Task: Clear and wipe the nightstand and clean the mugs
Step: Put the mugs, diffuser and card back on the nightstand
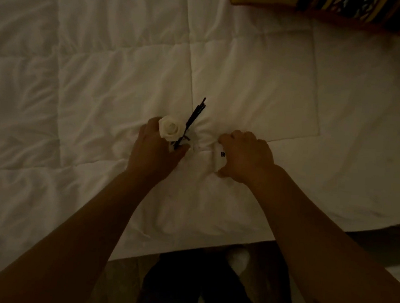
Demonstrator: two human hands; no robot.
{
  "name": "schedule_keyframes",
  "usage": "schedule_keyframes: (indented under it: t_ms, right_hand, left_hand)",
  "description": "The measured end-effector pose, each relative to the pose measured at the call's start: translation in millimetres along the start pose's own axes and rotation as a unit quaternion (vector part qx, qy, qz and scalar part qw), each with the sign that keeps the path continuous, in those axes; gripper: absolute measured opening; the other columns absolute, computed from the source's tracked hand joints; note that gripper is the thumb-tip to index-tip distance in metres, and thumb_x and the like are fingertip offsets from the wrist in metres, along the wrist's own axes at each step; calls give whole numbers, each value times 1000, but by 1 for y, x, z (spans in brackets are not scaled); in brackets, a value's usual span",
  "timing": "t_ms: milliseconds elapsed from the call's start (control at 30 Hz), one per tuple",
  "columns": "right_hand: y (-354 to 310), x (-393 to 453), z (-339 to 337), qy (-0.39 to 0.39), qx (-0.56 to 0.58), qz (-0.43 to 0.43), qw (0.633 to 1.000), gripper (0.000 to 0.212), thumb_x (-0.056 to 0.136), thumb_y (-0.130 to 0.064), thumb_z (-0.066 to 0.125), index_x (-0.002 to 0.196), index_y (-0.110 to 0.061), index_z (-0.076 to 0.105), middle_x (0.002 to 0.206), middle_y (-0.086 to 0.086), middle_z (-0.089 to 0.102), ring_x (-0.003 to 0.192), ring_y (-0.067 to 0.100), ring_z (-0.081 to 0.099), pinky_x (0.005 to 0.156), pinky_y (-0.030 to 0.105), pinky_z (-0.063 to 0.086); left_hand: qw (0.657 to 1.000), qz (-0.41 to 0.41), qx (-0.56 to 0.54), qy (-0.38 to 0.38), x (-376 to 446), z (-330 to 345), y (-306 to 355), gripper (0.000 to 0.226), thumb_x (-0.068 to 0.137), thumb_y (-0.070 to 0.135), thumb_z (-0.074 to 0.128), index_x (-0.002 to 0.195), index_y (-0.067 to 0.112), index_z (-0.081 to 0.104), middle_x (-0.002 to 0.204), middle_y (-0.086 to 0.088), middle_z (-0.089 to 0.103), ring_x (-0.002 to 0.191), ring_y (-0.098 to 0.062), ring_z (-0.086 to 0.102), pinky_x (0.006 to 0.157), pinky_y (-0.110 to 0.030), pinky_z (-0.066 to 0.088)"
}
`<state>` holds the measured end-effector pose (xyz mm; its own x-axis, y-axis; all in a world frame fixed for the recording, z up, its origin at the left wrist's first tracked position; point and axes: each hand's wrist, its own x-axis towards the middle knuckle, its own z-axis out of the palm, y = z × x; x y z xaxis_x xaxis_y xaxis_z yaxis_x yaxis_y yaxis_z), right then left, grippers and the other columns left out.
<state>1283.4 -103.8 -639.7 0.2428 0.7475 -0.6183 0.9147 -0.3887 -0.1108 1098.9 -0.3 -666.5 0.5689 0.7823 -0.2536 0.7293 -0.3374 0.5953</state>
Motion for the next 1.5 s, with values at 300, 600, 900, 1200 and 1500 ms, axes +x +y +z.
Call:
schedule_keyframes:
  t_ms: [300, 600, 900, 1200, 1500]
  right_hand:
    - [19, -13, 9, 69, 53, -36, 996, 55, 86, -30, 64, 135, -20, 41, 124, 8, 48, 106, 27, 50, 76, 37, 45]
    - [12, -28, 39, 132, -19, -34, 990, 66, 92, -29, 54, 148, -20, 21, 146, 5, 37, 130, 28, 38, 109, 50, 29]
    - [37, -44, 24, 188, 83, 34, 978, 17, 96, -25, 43, 111, -22, 51, 99, 3, 65, 86, 30, 64, 66, 36, 43]
    - [101, -115, 20, 246, 122, 128, 953, 15, 97, -29, 47, 102, -16, 52, 89, 1, 60, 74, 25, 59, 61, 34, 42]
    - [202, -222, 70, 252, 179, 242, 920, 23, 94, -27, 53, 115, -17, 46, 89, 3, 61, 64, 23, 53, 50, 28, 34]
  left_hand:
    - [981, -42, -190, 8, 2, 1, 7, 34, 79, 23, 77, 111, 19, 67, 105, -2, 68, 97, -21, 66, 85, -49, 54]
    - [979, -69, -192, 5, -13, 13, 18, 35, 74, 27, 80, 107, 28, 68, 96, 12, 70, 88, -7, 68, 78, -33, 58]
    - [980, -53, -190, -28, -27, 9, 41, 37, 68, 45, 76, 103, 35, 67, 101, 5, 71, 93, -19, 69, 82, -48, 56]
    - [991, 94, -45, -88, -20, 30, 142, 34, 80, 46, 70, 113, 38, 63, 104, 10, 71, 94, -17, 67, 80, -36, 53]
    - [968, 137, -89, -189, -49, 118, 275, 40, 73, 42, 79, 108, 27, 67, 105, -1, 70, 97, -23, 66, 86, -46, 54]
